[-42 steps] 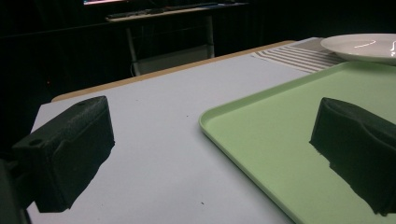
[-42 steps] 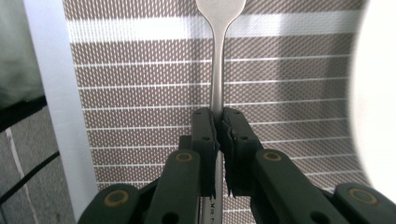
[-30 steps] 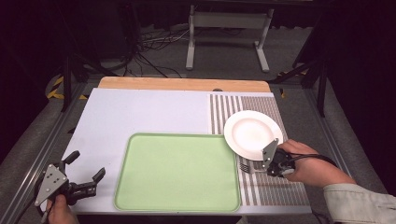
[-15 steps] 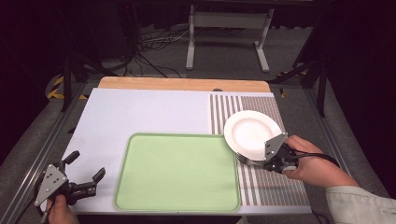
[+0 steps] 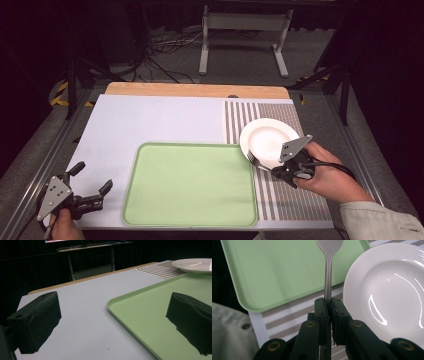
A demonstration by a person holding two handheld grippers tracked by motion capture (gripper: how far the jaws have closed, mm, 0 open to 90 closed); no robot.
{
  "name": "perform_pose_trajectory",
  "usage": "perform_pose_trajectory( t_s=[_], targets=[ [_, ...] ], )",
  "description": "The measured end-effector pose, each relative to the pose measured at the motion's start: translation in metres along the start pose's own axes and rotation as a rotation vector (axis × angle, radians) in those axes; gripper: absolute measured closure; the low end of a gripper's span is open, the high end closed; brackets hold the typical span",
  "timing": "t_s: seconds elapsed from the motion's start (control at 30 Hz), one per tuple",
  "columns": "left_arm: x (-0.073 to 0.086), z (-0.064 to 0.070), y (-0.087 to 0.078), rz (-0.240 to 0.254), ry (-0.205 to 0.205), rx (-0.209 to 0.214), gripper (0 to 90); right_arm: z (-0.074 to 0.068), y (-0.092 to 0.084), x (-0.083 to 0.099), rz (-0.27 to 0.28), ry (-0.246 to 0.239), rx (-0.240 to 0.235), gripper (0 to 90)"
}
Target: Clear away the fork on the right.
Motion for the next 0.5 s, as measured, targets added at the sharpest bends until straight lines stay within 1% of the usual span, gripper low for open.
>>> perform_pose_trajectory(
  t_s=[0.07, 0.13, 0.17, 0.2, 0.23, 0.33, 0.5],
  targets=[
    [0.000, 0.000, 0.000, 0.000, 0.002, -0.001, 0.3, 0.000, -0.002, -0.004, 0.033, 0.054, -0.017, 84.8],
    [0.000, 0.000, 0.000, -0.001, -0.001, 0.000, 0.3, 0.000, -0.004, -0.006, 0.058, 0.092, -0.031, 84.8],
    [0.000, 0.000, 0.000, -0.001, -0.001, 0.000, 0.3, 0.001, -0.005, -0.009, 0.082, 0.109, -0.030, 84.8],
    [0.000, 0.000, 0.000, -0.001, -0.001, 0.000, 0.3, 0.001, -0.005, -0.010, 0.091, 0.119, -0.027, 84.8],
    [0.000, 0.000, 0.000, -0.001, -0.001, 0.000, 0.3, 0.001, -0.006, -0.011, 0.101, 0.137, -0.035, 84.8],
    [0.000, 0.000, 0.000, 0.001, -0.001, -0.001, 0.3, 0.000, -0.006, -0.014, 0.117, 0.169, -0.047, 84.8],
    [0.000, 0.000, 0.000, 0.003, 0.000, -0.001, 0.3, -0.003, -0.006, -0.021, 0.142, 0.267, -0.069, 84.8]
  ],
)
Point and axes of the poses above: each handheld gripper's, and its own axes: y roughly forward along the jaws, x roughly out of its underside, z roughly to its right, the point moved 4 cm from there along y, roughly forward along the jaws, and after that the axes turned 10 degrees about -z, right-handed, at the moved point
